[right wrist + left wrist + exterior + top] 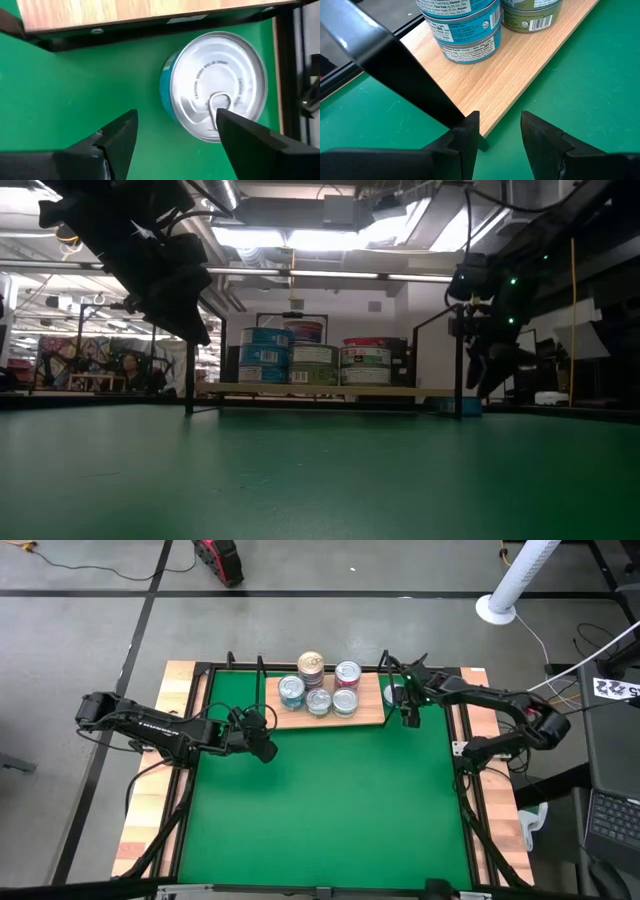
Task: Stack canned seafood by type on shelf
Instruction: Stack the yellow blue tuna can on top of the yellow blue tuna can on the shelf
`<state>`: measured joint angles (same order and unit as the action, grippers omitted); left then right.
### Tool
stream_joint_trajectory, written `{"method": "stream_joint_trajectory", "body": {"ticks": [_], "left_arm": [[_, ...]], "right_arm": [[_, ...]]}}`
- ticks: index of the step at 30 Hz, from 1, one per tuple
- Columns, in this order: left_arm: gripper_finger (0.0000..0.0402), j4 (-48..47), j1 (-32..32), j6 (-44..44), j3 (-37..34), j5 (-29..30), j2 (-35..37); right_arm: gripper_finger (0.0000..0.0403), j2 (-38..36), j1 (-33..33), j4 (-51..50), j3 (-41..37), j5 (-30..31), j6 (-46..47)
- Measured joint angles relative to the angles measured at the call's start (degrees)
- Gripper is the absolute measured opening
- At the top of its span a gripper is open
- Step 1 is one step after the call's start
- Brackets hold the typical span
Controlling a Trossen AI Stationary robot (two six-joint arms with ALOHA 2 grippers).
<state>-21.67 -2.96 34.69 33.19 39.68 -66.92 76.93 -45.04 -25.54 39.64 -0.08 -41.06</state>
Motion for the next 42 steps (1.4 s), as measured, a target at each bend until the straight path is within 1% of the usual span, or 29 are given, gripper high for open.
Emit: {"method": "stream_joint_trajectory", "body": {"ticks": [10,13,16,25,30,37,42], "left_arm": [[0.0141,0.0,0.0,-0.1,0.0,0.0,0.0],[0.0141,0.0,0.0,-0.1,0.0,0.0,0.0],[0.0141,0.0,0.0,-0.1,0.0,0.0,0.0],[0.0141,0.0,0.0,-0.1,0.0,0.0,0.0],[0.0141,0.0,0.0,-0.1,0.0,0.0,0.0],[0.0141,0.0,0.0,-0.1,0.0,0.0,0.0],[0.0141,0.0,0.0,-0.1,0.0,-0.1,0.0]], "right_arm": [[0.0268,5.4,0.0,1.1,0.3,2.2,-0.1],[0.0258,6.0,0.0,1.4,0.4,2.6,0.0],[0.0228,6.0,0.0,1.5,0.3,3.0,0.3],[0.0109,6.1,0.0,0.0,0.3,3.5,4.5],[0.0059,6.1,0.0,-1.5,0.3,3.6,6.6],[0.0011,6.0,0.0,-3.7,0.3,3.6,11.2],[0.0003,6.0,0.0,-4.1,0.3,2.8,14.5]]}}
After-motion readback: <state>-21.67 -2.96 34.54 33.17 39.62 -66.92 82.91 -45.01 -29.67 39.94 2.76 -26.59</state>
